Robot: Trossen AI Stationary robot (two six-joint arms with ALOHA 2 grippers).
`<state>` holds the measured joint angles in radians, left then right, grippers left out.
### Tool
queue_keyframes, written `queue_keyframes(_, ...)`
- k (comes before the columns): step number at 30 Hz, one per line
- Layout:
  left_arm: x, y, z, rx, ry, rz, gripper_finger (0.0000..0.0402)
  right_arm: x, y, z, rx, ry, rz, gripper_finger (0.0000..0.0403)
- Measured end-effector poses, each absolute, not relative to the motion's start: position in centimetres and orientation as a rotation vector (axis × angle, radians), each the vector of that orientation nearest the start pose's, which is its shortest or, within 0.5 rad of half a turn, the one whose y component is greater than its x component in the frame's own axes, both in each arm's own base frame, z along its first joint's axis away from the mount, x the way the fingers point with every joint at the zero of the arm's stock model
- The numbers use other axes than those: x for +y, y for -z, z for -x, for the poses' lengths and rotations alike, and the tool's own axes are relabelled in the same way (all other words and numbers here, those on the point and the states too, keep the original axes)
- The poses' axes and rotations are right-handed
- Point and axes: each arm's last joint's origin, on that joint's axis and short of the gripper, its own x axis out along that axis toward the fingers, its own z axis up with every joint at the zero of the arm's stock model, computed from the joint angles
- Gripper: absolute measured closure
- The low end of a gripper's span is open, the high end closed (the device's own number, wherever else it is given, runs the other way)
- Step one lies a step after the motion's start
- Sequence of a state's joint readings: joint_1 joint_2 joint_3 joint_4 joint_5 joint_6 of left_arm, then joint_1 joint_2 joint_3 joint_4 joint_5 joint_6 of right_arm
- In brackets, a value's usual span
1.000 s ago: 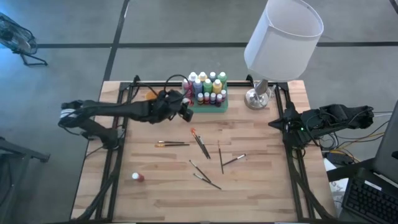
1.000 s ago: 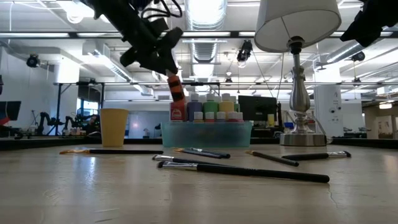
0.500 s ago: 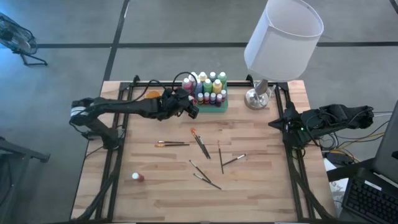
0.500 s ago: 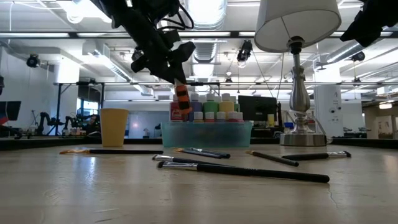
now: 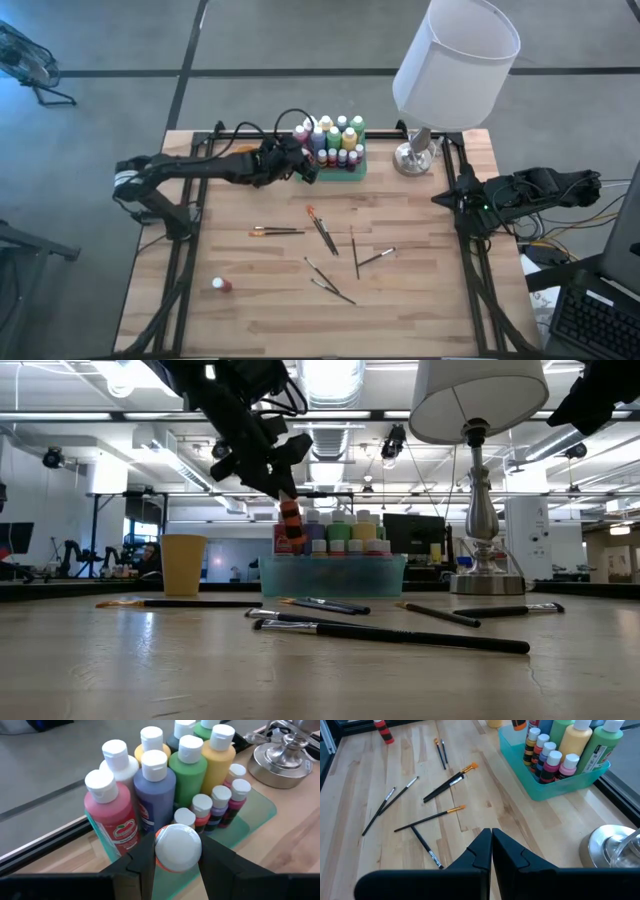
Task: Pick & Place Paint Supplies
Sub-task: Put the small orange paint bottle into the green bin
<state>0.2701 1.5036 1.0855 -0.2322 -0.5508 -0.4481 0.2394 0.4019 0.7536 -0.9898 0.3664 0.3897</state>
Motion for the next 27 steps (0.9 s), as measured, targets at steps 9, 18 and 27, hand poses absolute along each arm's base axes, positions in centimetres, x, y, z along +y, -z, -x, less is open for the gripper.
queue_keyframes(9, 10.9, -25.5, -31.2, 0.497, -0.943, 0.336, 0.0273, 0.5, -29.1, -6.3, 0.574, 0.238, -0.187, 0.0394)
queue_keyframes(18, 12.3, -24.6, -31.6, 0.507, -0.958, 0.362, 0.0273, 0.5, -29.1, -6.3, 0.575, 0.238, -0.186, 0.0394)
queue_keyframes(27, 13.0, -24.4, -32.5, 0.512, -0.964, 0.371, 0.0273, 0.5, -29.1, -6.3, 0.574, 0.238, -0.187, 0.0394)
